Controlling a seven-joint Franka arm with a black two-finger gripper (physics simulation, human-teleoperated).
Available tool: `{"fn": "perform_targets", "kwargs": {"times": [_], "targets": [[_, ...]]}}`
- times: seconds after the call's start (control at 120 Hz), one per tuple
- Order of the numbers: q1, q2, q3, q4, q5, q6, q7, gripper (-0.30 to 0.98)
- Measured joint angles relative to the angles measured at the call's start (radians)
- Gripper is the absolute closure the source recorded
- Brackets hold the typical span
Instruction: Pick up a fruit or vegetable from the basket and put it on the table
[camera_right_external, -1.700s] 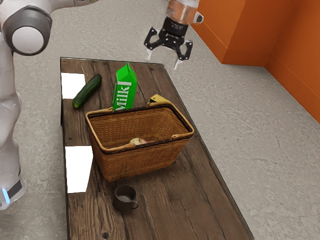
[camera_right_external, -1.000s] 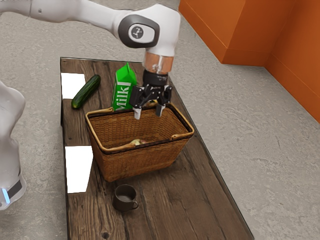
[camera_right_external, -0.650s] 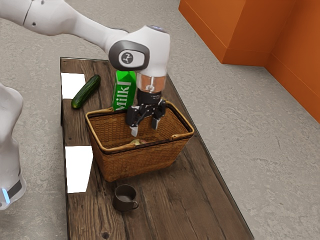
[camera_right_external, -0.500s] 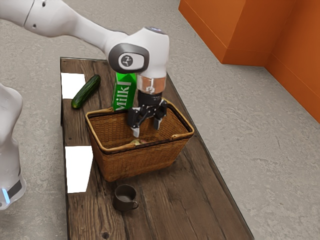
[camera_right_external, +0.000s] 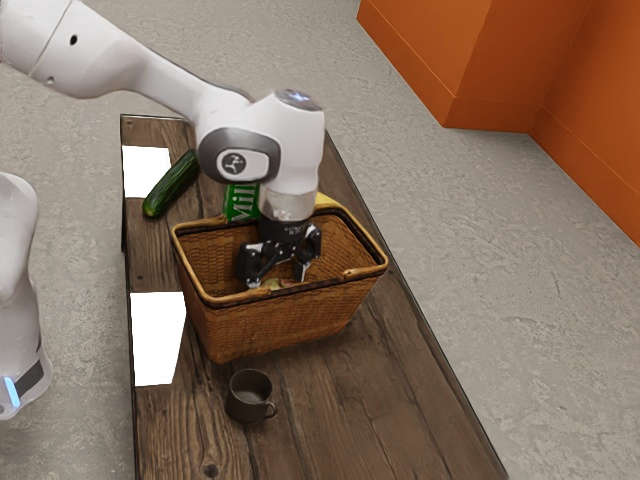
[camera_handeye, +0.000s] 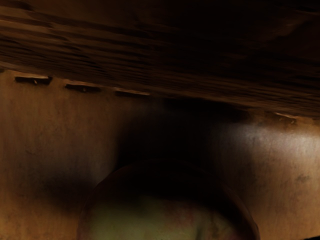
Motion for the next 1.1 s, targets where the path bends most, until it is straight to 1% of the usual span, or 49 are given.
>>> {"fn": "perform_targets", "kwargs": {"times": [0.358, 0.467, 0.517, 0.6, 0.692, 0.767, 0.842, 0.892, 0.917, 0.95, 1.0, 1.075, 1.1], "targets": [[-0.006, 0.094, -0.003, 0.000, 0.000, 0.032, -0.003, 0.00], [-0.005, 0.097, -0.001, 0.001, -0.005, 0.048, -0.005, 0.21], [-0.003, 0.093, -0.001, 0.001, -0.007, 0.052, -0.005, 0.28], [0.003, 0.076, -0.001, 0.004, -0.017, 0.056, -0.004, 0.34], [0.050, 0.001, -0.008, 0.036, -0.012, 0.052, -0.004, 0.34], [0.107, -0.071, -0.058, 0.128, 0.006, 0.013, -0.007, 0.35], [0.151, -0.102, -0.123, 0.309, 0.027, -0.057, -0.012, 0.34], [0.167, -0.096, -0.205, 0.432, 0.036, -0.094, -0.023, 0.33], [0.172, -0.094, -0.270, 0.470, 0.038, -0.109, -0.035, 0.32], [0.174, -0.082, -0.351, 0.506, 0.040, -0.126, -0.055, 0.32], [0.173, -0.045, -0.433, 0.546, 0.029, -0.144, -0.083, 0.33], [0.175, -0.018, -0.483, 0.566, 0.010, -0.161, -0.121, 0.34], [0.173, -0.014, -0.489, 0.568, 0.005, -0.164, -0.132, 0.26]]}}
